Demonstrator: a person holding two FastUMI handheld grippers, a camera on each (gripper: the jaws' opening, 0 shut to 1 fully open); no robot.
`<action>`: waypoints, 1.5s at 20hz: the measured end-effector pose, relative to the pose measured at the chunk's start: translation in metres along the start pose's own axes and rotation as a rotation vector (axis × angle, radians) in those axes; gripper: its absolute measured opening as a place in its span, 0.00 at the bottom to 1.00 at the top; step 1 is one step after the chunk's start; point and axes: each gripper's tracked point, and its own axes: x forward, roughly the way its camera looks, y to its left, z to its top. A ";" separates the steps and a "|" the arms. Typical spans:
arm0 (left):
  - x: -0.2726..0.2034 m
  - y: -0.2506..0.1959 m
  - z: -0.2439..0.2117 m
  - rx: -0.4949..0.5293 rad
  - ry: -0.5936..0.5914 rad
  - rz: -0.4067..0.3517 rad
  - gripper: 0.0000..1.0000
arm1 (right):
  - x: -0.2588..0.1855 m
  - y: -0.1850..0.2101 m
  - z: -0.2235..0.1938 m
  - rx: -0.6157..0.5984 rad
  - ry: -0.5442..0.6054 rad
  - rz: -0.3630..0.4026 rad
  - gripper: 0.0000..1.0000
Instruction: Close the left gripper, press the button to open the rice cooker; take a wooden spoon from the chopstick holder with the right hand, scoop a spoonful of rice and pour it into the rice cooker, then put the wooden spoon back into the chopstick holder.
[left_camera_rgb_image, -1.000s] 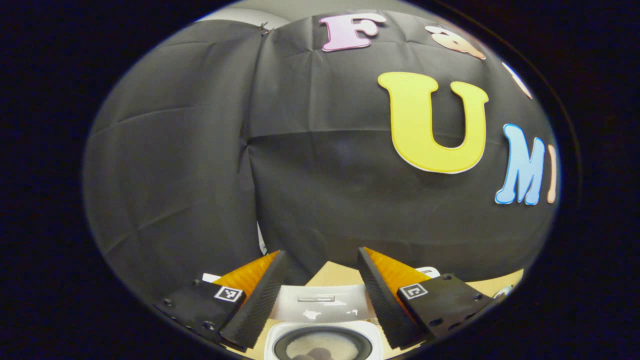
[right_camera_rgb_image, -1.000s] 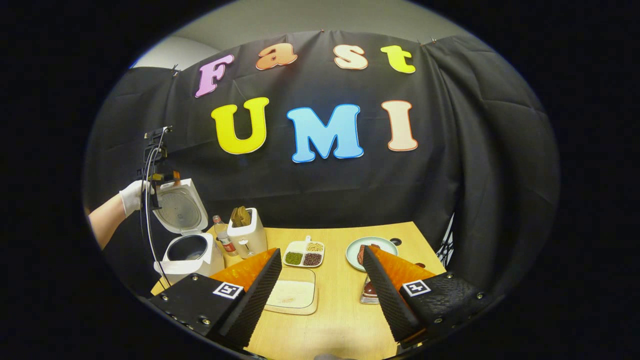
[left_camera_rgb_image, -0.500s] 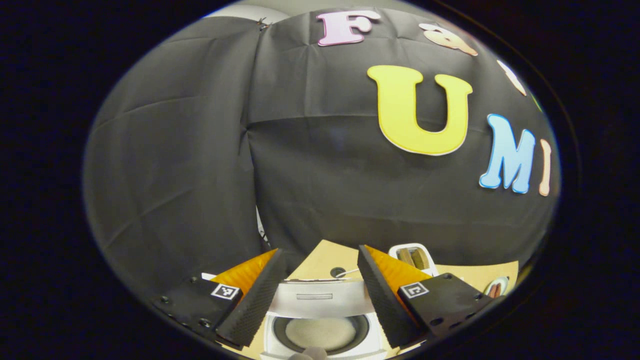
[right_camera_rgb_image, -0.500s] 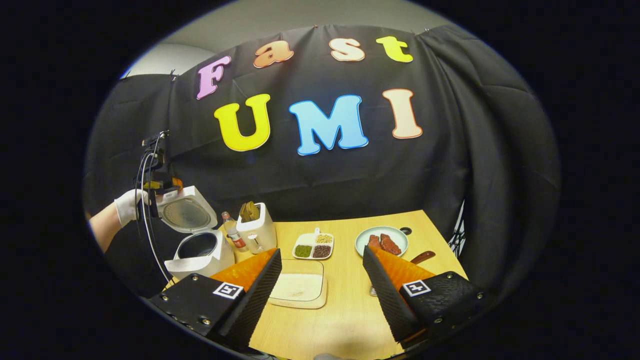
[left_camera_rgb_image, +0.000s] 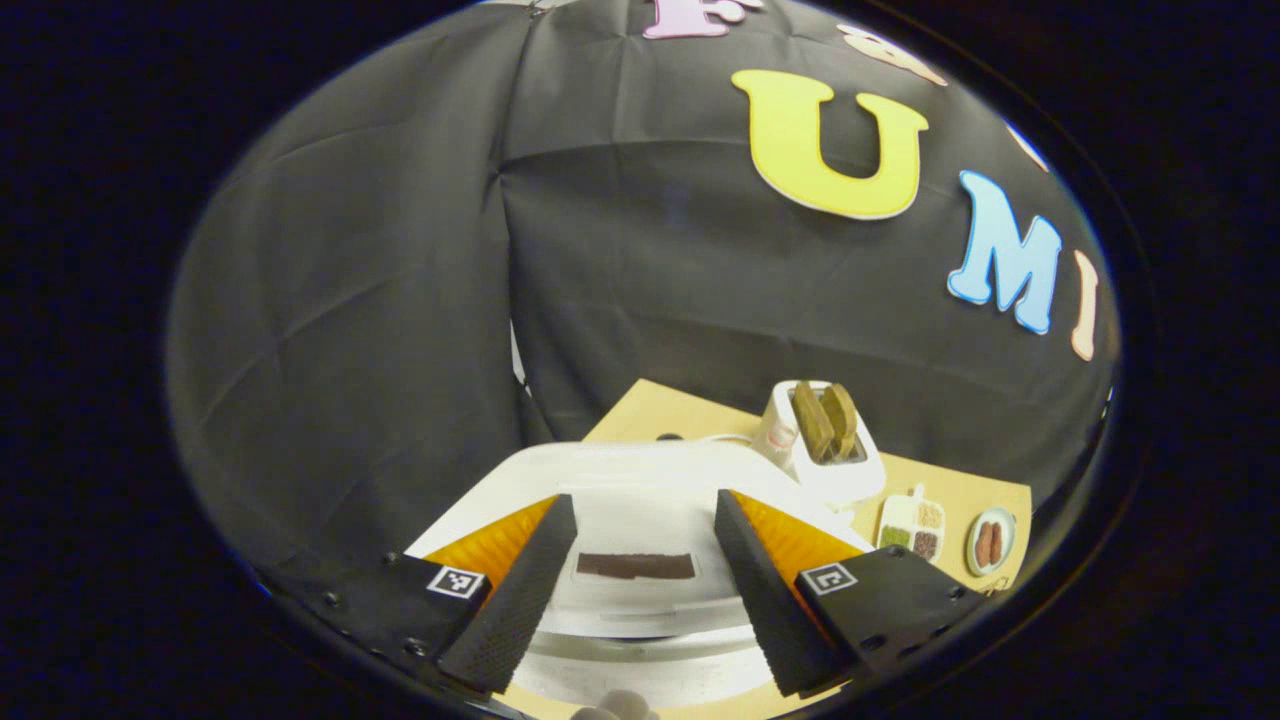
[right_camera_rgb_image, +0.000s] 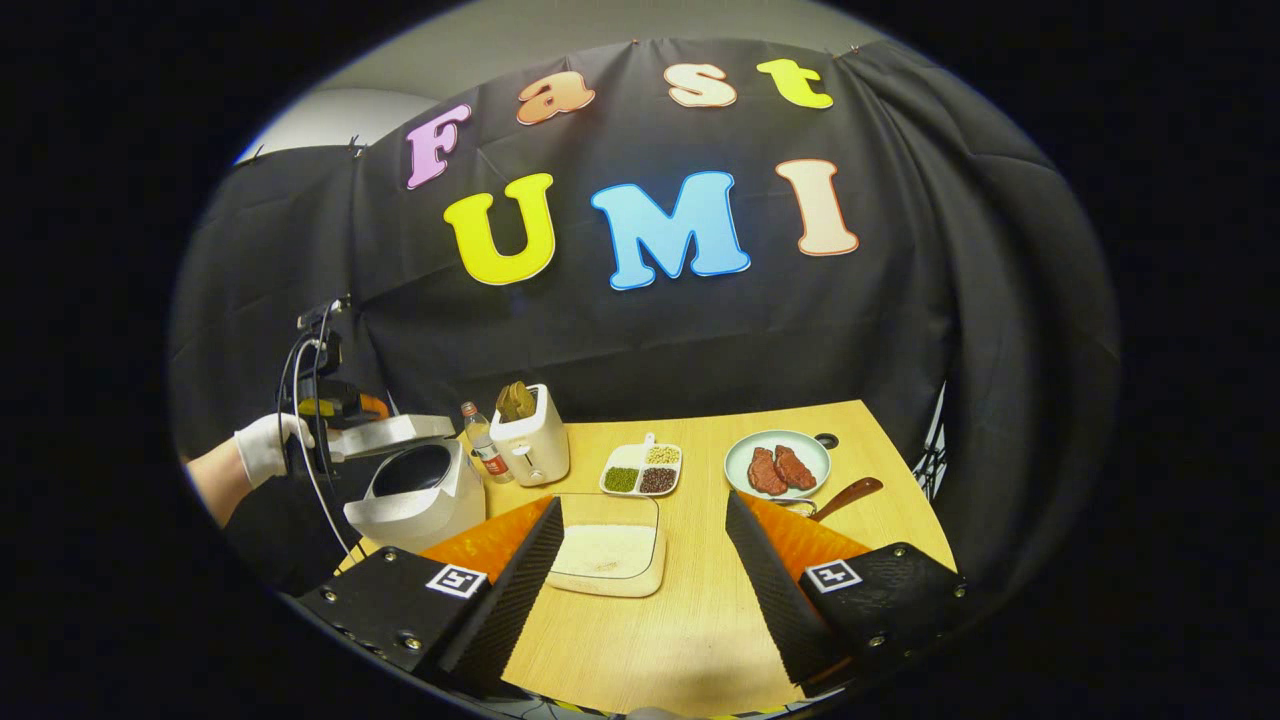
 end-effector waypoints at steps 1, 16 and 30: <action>0.003 0.001 -0.010 0.008 0.011 0.000 0.99 | -0.001 -0.001 -0.001 0.001 0.000 0.001 1.00; 0.019 0.001 -0.089 0.025 0.187 -0.005 0.99 | -0.001 -0.012 -0.018 0.065 0.056 0.016 1.00; 0.023 -0.004 -0.077 0.092 0.069 -0.059 1.00 | 0.000 -0.027 -0.021 0.126 0.092 0.024 1.00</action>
